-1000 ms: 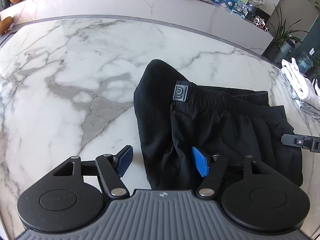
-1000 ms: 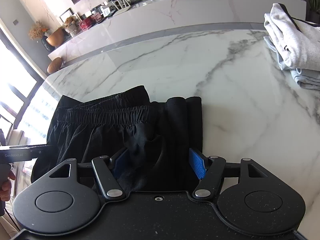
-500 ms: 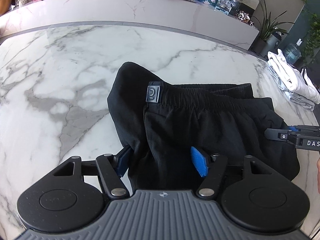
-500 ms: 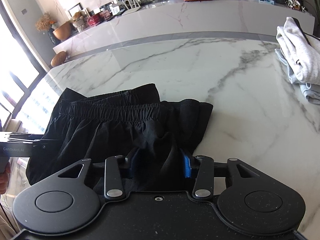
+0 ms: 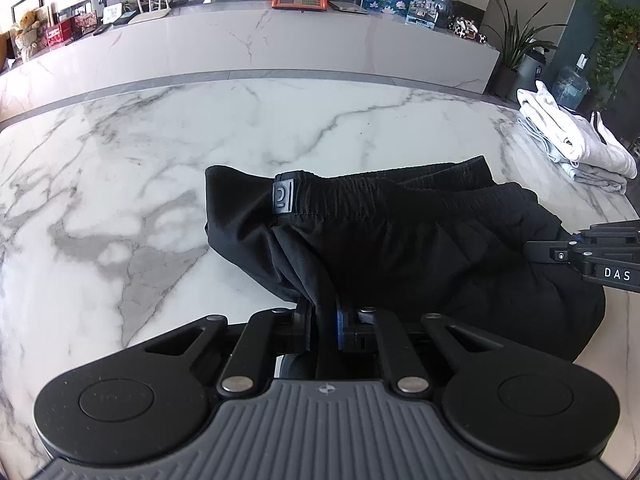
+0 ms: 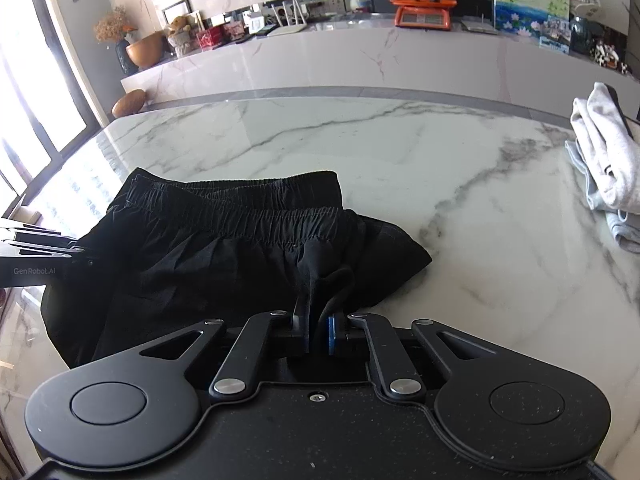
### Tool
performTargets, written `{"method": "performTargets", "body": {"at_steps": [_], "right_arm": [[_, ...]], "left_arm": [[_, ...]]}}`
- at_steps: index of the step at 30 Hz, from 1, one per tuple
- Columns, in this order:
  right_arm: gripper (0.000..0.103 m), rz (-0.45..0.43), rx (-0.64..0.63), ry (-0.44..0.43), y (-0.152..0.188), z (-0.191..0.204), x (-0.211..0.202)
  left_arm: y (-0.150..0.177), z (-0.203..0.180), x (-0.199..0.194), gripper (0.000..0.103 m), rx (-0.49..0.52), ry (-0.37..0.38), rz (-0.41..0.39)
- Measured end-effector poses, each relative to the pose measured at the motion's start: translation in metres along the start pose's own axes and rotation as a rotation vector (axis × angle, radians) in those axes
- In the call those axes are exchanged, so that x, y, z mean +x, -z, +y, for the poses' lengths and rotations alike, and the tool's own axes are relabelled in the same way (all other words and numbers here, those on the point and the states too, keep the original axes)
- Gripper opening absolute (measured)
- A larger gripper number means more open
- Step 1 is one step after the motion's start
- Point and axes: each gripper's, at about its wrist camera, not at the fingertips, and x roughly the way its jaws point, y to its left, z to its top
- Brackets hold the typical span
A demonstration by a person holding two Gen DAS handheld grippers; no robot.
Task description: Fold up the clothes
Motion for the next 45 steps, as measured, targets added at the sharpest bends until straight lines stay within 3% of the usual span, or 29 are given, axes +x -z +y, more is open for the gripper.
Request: {"method": "performTargets", "body": {"at_steps": [11, 22, 26, 32, 38, 45], "right_arm": [[0.005, -0.069, -0.039, 0.047, -0.004, -0.002, -0.055], [0.005, -0.171, 0.006, 0.161, -0.032, -0.074, -0.152], [0.005, -0.202, -0.005, 0.237, -0.056, -0.117, -0.187], [0.005, -0.217, 0.016, 0.348, -0.089, -0.197, -0.199], [0.005, -0.221, 0.042, 0.409, -0.103, -0.266, -0.176], [0.003, -0.205, 0.078, 0.427, -0.100, -0.337, -0.127]], "left_arm": [[-0.017, -0.040, -0.039, 0.008, 0.062, 0.058, -0.062], [-0.087, -0.137, -0.062, 0.008, 0.186, 0.160, -0.152], [-0.122, -0.176, -0.049, 0.008, 0.210, 0.212, -0.162], [-0.178, -0.240, -0.002, 0.008, 0.247, 0.249, -0.190], [-0.208, -0.285, 0.055, 0.008, 0.280, 0.248, -0.209], [-0.211, -0.310, 0.113, 0.008, 0.294, 0.236, -0.184]]}}
